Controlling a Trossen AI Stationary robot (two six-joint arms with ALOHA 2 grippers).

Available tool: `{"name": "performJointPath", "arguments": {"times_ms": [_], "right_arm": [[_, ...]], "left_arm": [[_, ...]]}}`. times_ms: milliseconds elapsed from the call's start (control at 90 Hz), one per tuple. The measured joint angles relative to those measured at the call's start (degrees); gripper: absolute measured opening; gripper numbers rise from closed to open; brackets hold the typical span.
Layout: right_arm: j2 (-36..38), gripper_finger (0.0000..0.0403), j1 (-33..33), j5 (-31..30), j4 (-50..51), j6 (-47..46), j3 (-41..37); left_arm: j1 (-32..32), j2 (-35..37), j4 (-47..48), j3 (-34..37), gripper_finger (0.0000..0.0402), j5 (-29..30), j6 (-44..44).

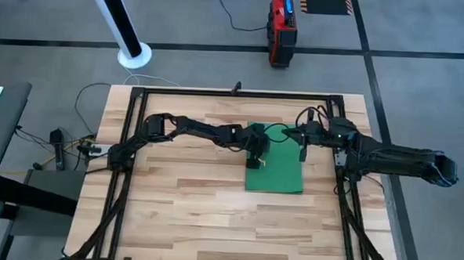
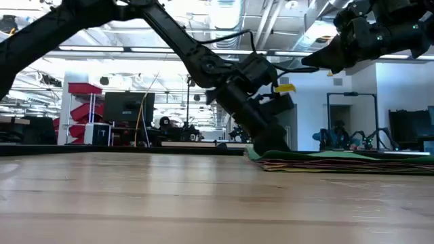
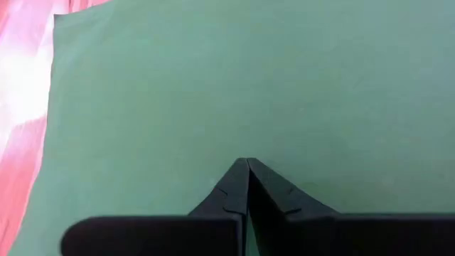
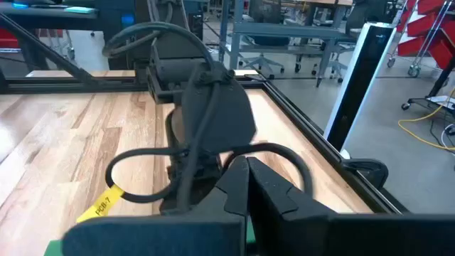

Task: Organize paper
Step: Move the stacked papers to the top right of the table

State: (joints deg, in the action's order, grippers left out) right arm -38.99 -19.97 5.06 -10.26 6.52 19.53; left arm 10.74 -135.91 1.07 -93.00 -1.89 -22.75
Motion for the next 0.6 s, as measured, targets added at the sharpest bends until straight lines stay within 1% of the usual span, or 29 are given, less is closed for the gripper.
{"name": "performJointPath", "arguments": {"times_ms": [144,378,600], "right_arm": [[0.01,0.0000,0.00,0.00,0.15,0.07,0.00],[0.01,0.0000,-0.02,-0.02,0.40,0.88,-0.02],[1.19,0.0000,-0.02,-0.02,0.44,1.59,-0.04]], "left_arm": [[0.28,0.02,-1.38,-0.75,0.0000,0.00,-0.57],[1.01,-0.17,1.16,-3.31,0.0000,-0.12,0.05],[0.19,1.36,2.14,-3.39,0.0000,0.26,0.08]]}}
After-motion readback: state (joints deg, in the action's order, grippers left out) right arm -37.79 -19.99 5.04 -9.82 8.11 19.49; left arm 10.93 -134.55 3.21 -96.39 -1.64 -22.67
